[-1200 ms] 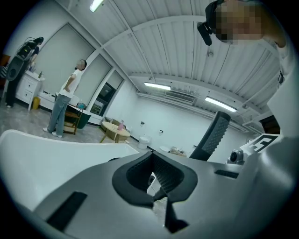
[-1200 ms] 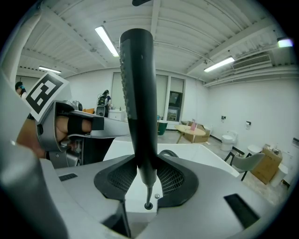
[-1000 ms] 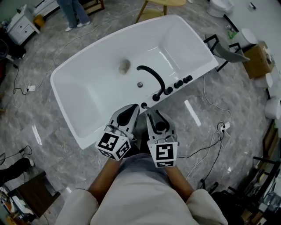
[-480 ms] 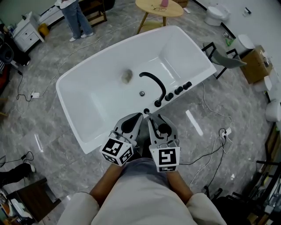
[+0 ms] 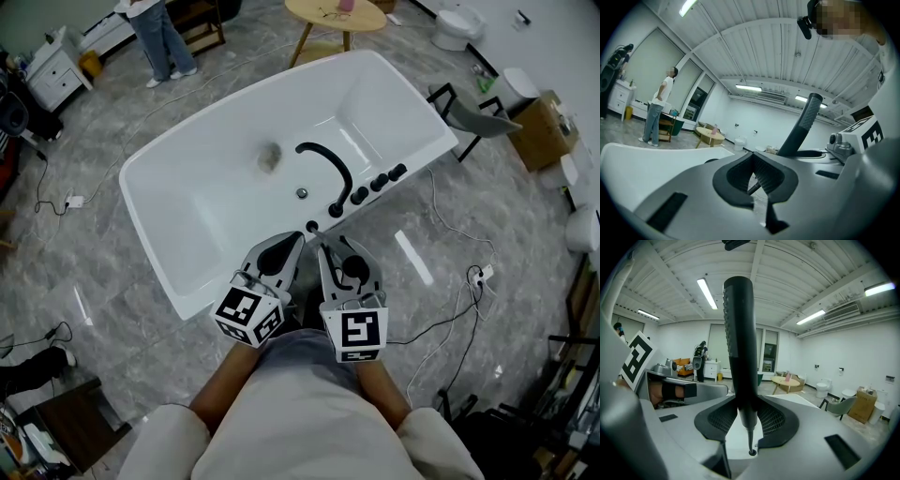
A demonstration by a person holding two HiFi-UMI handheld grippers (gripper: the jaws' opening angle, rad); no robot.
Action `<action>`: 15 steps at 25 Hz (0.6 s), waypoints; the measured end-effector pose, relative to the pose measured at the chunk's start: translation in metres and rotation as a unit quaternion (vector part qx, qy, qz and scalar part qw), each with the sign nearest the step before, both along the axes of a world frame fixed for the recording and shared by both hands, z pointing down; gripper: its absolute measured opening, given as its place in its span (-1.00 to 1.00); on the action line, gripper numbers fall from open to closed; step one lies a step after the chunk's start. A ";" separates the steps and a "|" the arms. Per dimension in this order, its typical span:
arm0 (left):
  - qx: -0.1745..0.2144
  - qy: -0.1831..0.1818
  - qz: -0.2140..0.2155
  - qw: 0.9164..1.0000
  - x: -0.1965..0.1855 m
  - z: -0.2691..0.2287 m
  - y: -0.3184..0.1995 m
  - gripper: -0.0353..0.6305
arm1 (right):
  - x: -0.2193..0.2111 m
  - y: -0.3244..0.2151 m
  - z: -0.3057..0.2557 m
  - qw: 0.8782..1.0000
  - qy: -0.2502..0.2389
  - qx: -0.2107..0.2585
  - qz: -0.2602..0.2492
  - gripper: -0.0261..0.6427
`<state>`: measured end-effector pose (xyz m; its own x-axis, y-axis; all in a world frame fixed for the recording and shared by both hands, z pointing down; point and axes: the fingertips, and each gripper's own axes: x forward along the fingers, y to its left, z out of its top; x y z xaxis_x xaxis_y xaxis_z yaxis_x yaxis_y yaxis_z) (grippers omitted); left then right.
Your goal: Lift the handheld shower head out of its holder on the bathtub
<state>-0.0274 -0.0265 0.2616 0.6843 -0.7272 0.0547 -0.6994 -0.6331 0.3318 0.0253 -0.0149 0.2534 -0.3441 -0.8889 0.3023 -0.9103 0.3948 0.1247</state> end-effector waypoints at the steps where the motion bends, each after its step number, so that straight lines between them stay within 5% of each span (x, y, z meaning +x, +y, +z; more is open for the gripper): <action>1: 0.002 -0.001 0.000 1.000 0.000 -0.001 0.001 -0.88 | 0.000 0.001 0.000 1.000 0.002 -0.001 0.000 -0.49; 15: 0.000 0.001 0.003 1.000 -0.002 -0.002 0.009 -0.88 | -0.004 0.008 -0.003 1.000 0.001 0.003 0.003 -0.49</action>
